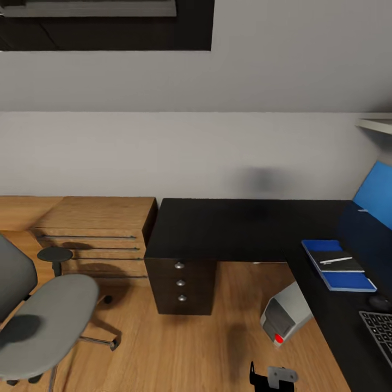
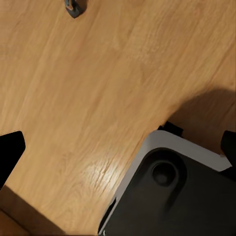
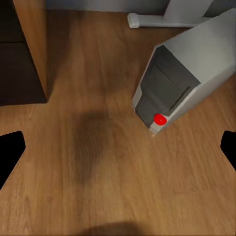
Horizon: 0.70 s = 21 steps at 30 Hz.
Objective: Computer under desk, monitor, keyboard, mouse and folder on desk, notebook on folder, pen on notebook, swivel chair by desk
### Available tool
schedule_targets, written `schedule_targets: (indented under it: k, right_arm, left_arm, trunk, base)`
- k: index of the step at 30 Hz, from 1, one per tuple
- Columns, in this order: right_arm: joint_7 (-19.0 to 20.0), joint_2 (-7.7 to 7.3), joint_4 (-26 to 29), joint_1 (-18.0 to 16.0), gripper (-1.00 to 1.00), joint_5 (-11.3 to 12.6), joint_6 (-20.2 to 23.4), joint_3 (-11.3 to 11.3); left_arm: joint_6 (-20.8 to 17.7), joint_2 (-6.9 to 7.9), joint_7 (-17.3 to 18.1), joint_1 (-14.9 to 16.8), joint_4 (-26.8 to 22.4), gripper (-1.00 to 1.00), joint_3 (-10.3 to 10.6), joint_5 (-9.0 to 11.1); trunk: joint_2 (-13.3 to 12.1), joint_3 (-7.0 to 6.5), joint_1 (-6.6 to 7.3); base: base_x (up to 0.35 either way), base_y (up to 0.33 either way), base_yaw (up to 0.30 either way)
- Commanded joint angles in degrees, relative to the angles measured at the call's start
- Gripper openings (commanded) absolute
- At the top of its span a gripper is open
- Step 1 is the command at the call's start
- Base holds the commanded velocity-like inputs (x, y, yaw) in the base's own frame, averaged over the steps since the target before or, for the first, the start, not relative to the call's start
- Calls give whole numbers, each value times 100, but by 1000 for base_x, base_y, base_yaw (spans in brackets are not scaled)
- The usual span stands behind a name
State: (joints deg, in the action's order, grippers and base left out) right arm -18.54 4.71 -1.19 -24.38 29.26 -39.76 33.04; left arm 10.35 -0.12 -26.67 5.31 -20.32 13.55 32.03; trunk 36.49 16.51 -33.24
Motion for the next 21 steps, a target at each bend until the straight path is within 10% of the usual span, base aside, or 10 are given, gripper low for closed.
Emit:
schedule_targets:
  k: [1, 7, 21]
  right_arm:
    - [-27, 5, -13, -5, 100, 15, -22, 54]
    - [-27, 7, -13, -5, 100, 28, -57, 56]
    - [-57, -74, -21, -5, 100, 202, -214, 37]
  left_arm:
    - [145, 0, -37, 5, 8, 100, 56, 50]
    - [810, -11, -10, 5, 55, 100, 85, 31]
    - [888, 2, 297, 5, 254, 100, 80, 59]
  trunk:
    - [7, 8, -1]
    - [7, 9, -1]
    - [7, -56, -1]
  base:
    - [0, 0, 190]
    - [0, 0, 72]
    - [0, 0, 152]
